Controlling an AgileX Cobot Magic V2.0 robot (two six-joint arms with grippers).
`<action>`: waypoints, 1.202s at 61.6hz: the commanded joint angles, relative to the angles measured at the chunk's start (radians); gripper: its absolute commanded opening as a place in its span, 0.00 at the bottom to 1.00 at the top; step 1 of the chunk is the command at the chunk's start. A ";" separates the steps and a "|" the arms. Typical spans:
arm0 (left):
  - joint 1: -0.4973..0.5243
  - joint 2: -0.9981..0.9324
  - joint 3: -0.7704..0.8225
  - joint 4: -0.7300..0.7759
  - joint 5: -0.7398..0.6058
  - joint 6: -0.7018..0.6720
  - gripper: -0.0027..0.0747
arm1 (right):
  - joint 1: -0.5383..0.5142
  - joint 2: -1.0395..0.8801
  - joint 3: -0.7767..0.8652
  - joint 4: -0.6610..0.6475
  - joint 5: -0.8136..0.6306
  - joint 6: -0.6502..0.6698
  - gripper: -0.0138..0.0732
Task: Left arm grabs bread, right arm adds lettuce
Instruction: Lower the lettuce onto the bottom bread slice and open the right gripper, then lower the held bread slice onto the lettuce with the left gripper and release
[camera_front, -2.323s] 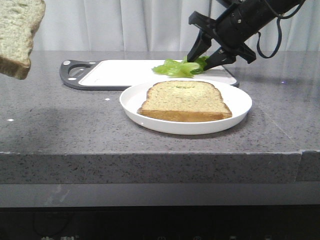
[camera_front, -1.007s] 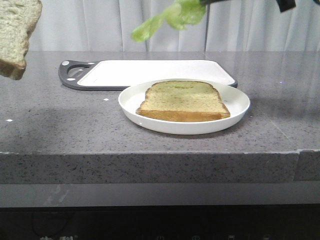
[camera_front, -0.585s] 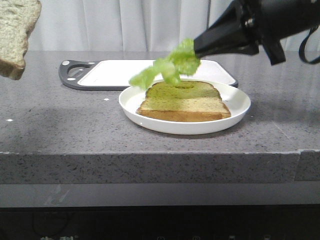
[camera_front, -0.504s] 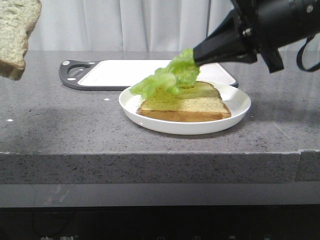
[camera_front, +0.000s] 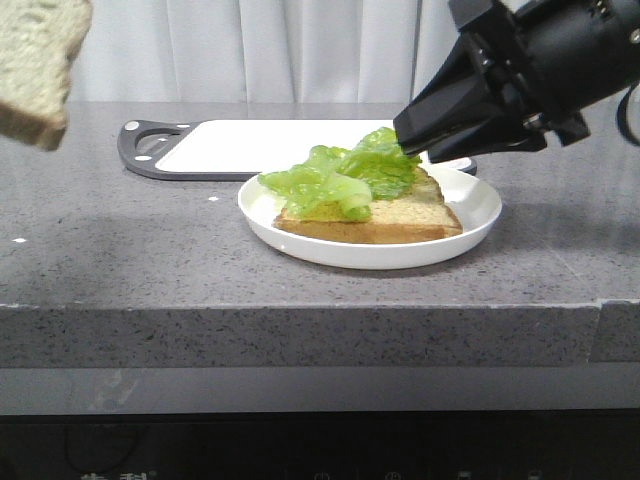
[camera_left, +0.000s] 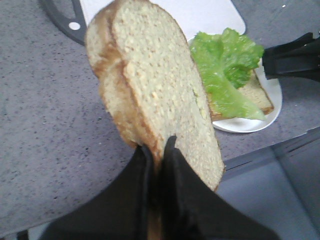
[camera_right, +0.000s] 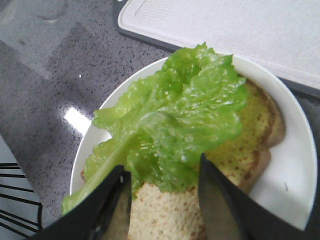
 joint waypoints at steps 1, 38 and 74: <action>-0.001 0.023 -0.027 -0.126 -0.089 0.055 0.01 | -0.005 -0.106 -0.021 -0.083 -0.001 0.083 0.58; -0.002 0.533 -0.081 -1.002 -0.056 0.746 0.01 | -0.005 -0.549 -0.023 -0.729 0.158 0.688 0.58; -0.051 0.899 -0.285 -1.053 0.079 0.751 0.01 | -0.005 -0.569 -0.023 -0.750 0.169 0.688 0.58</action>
